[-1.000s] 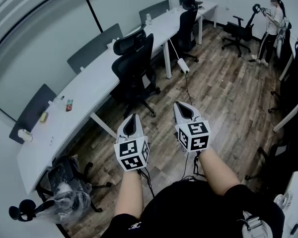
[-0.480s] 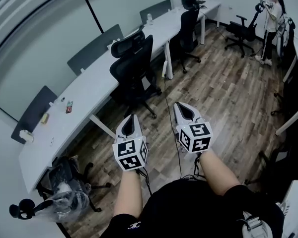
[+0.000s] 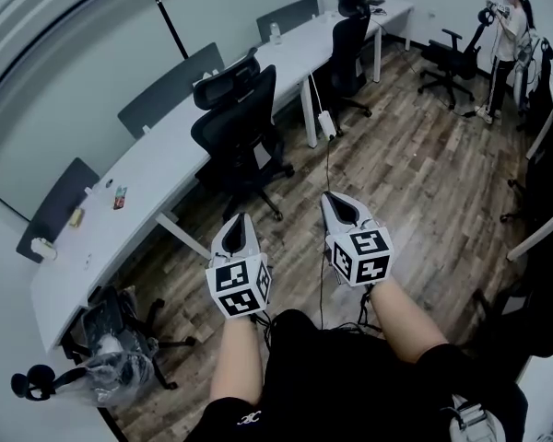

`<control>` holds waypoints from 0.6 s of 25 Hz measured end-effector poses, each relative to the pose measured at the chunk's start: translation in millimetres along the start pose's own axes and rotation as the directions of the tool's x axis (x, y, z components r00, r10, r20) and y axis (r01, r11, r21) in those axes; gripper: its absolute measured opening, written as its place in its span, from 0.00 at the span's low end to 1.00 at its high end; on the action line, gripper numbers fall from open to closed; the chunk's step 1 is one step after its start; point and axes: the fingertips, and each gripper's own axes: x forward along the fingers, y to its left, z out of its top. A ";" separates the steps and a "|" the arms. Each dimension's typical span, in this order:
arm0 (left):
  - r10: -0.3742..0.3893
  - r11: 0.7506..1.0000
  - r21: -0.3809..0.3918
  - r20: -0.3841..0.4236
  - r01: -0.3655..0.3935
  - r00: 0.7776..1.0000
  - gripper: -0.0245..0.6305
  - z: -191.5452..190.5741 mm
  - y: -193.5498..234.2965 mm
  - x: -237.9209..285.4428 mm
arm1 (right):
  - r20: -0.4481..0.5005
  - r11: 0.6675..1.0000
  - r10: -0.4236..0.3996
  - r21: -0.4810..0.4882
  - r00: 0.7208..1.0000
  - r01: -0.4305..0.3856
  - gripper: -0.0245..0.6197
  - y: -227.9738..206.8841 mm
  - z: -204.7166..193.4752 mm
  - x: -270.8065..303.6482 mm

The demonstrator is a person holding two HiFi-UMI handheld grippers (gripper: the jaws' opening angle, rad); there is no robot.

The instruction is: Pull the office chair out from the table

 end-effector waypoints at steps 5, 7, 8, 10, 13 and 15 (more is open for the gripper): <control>0.000 1.000 0.013 -0.002 0.000 1.000 0.05 -0.9 -10.8 15.5 | -0.001 1.000 -0.004 0.002 1.000 0.004 0.05 -18.8 -3.4 0.6; 0.001 1.000 0.014 -0.003 -0.001 1.000 0.05 -3.2 -13.6 21.8 | -0.009 1.000 -0.006 0.005 1.000 0.006 0.05 -26.1 -8.0 4.3; 0.000 1.000 0.016 -0.006 0.000 1.000 0.05 -4.5 -14.9 25.0 | -0.013 1.000 -0.007 0.009 1.000 0.007 0.05 -29.6 -10.1 7.1; -0.002 1.000 0.024 -0.015 0.003 1.000 0.05 -7.4 -17.3 32.3 | -0.020 1.000 -0.007 0.014 1.000 0.008 0.05 -35.8 -12.4 12.9; -0.003 1.000 0.022 -0.026 0.004 1.000 0.05 -10.2 -15.1 49.8 | -0.022 1.000 0.002 0.003 1.000 -0.002 0.05 -41.2 -11.7 27.2; -0.001 1.000 0.017 -0.031 0.001 1.000 0.05 -10.5 -12.5 65.0 | -0.027 1.000 0.013 -0.009 1.000 -0.013 0.05 -45.1 -11.8 40.4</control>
